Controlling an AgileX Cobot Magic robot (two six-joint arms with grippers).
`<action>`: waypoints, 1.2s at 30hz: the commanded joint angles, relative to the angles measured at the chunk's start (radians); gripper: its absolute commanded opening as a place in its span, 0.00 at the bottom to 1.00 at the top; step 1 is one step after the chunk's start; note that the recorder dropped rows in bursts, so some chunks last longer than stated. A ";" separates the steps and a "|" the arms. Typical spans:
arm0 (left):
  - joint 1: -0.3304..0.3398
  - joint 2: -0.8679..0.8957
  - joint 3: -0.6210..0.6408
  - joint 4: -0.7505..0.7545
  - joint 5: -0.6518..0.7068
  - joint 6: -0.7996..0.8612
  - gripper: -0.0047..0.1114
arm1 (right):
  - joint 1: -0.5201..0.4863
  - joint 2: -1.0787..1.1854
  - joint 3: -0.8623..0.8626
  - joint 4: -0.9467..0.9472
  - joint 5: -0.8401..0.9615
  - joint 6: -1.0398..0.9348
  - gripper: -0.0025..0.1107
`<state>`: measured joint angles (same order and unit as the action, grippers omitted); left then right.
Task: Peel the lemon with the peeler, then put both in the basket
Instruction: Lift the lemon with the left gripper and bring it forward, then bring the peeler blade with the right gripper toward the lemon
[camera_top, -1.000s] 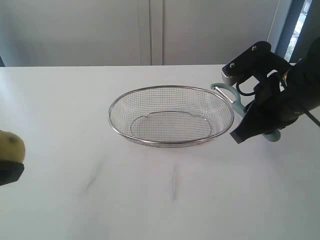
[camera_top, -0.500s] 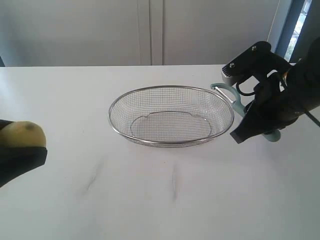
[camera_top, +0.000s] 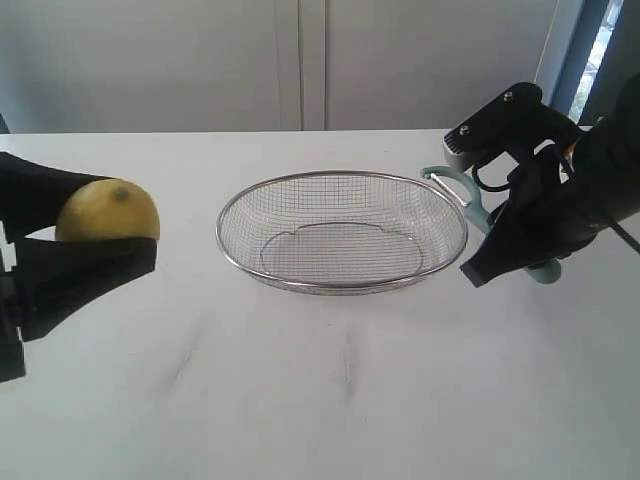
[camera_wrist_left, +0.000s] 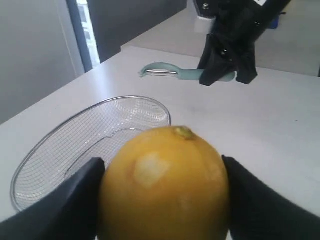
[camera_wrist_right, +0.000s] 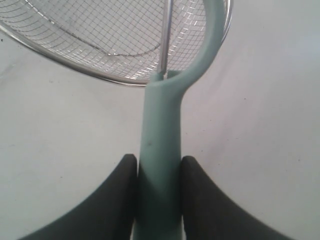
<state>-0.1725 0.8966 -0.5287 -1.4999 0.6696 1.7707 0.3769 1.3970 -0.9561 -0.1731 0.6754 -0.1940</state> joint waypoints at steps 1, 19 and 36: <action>-0.002 0.013 0.004 -0.048 0.072 0.042 0.04 | -0.008 -0.003 0.002 -0.001 -0.012 0.000 0.02; -0.002 0.070 0.004 -0.245 0.130 0.294 0.04 | -0.008 -0.003 0.002 -0.001 -0.012 0.000 0.02; -0.002 0.093 0.004 -0.245 0.294 0.348 0.04 | -0.008 -0.003 0.002 -0.001 -0.090 0.000 0.02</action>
<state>-0.1725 0.9910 -0.5287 -1.7061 0.9331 1.9574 0.3769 1.3970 -0.9561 -0.1731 0.6315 -0.1940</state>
